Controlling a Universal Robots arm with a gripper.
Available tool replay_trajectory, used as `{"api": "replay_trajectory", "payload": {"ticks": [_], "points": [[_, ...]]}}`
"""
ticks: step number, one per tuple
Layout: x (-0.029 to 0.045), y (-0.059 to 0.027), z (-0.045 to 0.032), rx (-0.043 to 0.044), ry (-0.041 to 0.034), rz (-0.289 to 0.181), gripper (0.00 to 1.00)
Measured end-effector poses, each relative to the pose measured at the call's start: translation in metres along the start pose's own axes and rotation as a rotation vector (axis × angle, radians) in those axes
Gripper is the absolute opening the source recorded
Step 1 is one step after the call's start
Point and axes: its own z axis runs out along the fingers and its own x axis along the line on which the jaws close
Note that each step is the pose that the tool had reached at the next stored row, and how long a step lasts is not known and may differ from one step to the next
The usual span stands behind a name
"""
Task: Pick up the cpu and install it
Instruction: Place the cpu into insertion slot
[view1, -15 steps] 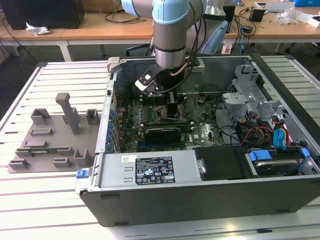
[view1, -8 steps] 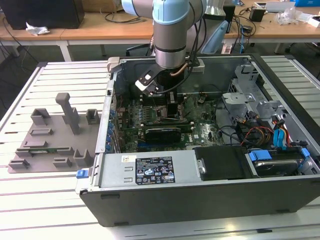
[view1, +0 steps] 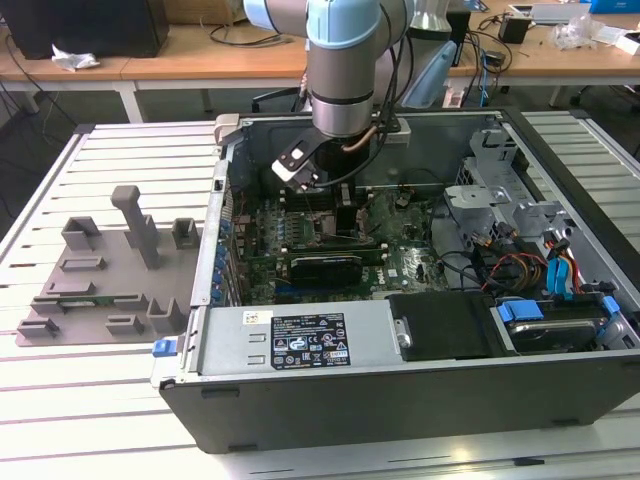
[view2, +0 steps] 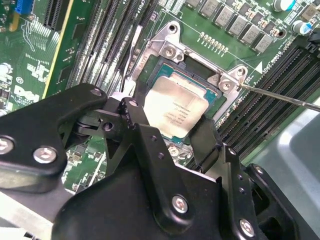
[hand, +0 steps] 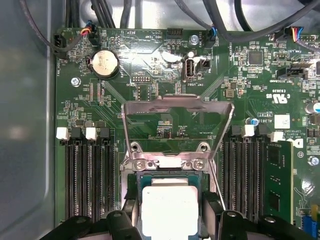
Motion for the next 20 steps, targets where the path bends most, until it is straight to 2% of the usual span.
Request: {"api": "replay_trajectory", "payload": {"ticks": [5, 10, 11, 12, 16, 17, 18, 20], "points": [[-0.0003, 0.0004, -0.0109, 0.0000, 0.0000, 0.000, 0.62], [-0.0003, 0.0004, -0.0110, -0.0001, 0.0001, 0.000, 0.60], [-0.0002, 0.0004, -0.0110, -0.0001, 0.0002, 0.000, 0.54], [-0.0002, 0.0004, -0.0110, -0.0001, 0.0001, 0.000, 0.54], [-0.0003, 0.0004, -0.0111, -0.0001, 0.0001, 0.000, 0.29], [-0.0002, 0.0004, -0.0111, -0.0001, 0.0002, 0.000, 0.23], [-0.0002, 0.0004, -0.0111, -0.0001, 0.0001, 0.000, 0.11], [-0.0002, 0.0004, -0.0111, -0.0001, 0.0001, 0.000, 0.11]]}}
